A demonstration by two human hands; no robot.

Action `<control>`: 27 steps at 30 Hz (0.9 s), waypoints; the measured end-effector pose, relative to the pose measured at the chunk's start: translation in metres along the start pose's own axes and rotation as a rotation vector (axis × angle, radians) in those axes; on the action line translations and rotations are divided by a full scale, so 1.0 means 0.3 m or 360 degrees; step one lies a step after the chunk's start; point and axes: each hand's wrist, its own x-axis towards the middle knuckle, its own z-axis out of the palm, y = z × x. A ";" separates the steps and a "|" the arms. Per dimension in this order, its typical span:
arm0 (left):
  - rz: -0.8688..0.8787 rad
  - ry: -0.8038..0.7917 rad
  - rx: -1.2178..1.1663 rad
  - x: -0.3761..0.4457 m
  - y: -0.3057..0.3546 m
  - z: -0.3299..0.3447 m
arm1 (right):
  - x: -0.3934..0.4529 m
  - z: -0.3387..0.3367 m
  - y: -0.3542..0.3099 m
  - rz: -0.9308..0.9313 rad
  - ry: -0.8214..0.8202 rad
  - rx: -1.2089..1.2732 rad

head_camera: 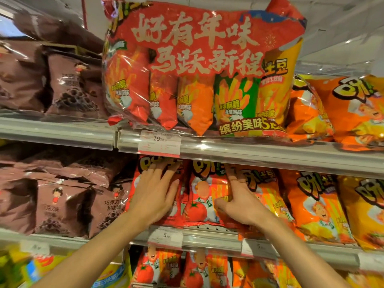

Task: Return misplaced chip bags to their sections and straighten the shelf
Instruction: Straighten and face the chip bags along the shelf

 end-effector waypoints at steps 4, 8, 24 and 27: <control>0.0034 -0.0227 0.0156 -0.050 -0.060 0.053 | -0.028 0.073 -0.066 -0.0021 0.0410 -0.0514; -0.0056 -0.0283 0.0247 -0.062 -0.058 0.062 | -0.004 0.148 -0.116 -0.0103 0.0595 -0.0653; -0.0076 -0.0295 0.0286 -0.059 -0.078 0.075 | 0.053 0.219 -0.136 -0.0206 0.0473 -0.0727; -0.0113 -0.0200 0.0208 -0.062 -0.044 0.053 | 0.037 0.180 -0.117 -0.0305 0.0434 -0.0498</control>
